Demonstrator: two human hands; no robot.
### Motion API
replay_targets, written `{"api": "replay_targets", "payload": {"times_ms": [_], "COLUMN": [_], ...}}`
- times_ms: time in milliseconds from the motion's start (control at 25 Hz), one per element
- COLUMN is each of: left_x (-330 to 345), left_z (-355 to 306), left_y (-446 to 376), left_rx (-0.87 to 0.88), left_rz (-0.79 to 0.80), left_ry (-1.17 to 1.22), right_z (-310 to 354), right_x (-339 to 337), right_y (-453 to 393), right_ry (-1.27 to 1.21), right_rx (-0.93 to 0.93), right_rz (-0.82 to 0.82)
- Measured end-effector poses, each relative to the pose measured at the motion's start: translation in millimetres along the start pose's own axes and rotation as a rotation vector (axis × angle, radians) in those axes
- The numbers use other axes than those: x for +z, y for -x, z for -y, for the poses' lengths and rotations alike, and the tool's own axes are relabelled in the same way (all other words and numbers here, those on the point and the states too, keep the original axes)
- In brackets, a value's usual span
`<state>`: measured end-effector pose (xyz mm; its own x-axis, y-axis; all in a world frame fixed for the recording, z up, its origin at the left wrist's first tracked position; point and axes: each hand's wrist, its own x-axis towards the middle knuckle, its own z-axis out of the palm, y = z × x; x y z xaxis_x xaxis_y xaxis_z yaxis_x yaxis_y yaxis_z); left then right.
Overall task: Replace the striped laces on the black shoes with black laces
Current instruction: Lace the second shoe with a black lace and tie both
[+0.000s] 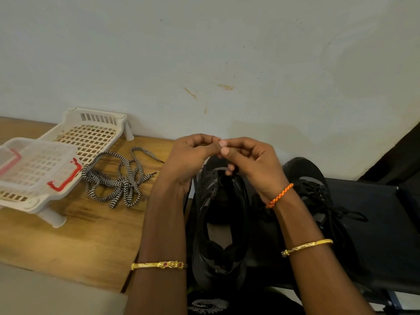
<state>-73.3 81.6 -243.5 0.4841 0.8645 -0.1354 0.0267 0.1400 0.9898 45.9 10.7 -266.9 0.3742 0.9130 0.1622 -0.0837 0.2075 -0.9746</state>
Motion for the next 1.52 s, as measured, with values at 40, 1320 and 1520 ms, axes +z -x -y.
{"api": "replay_targets", "payload": {"times_ms": [40,1320,1520], "left_x": [-3.8,-8.9,-9.4], "left_z": [-0.1,76.6,76.4], "left_y": [-0.8,-28.4,-28.5], "left_rx": [-0.011,-0.117,-0.126], "left_rz": [-0.003,-0.216,-0.215], "left_ry": [0.016,-0.377,-0.376], "right_z": [3.1,-65.3,-62.1], "right_x": [-4.2,30.5,32.3], "right_y": [-0.2,-15.0,-14.9], "right_ry": [0.027,0.665,0.723], "right_rx": [0.005,0.473,0.504], "right_rz": [-0.016,-0.554,-0.527]}}
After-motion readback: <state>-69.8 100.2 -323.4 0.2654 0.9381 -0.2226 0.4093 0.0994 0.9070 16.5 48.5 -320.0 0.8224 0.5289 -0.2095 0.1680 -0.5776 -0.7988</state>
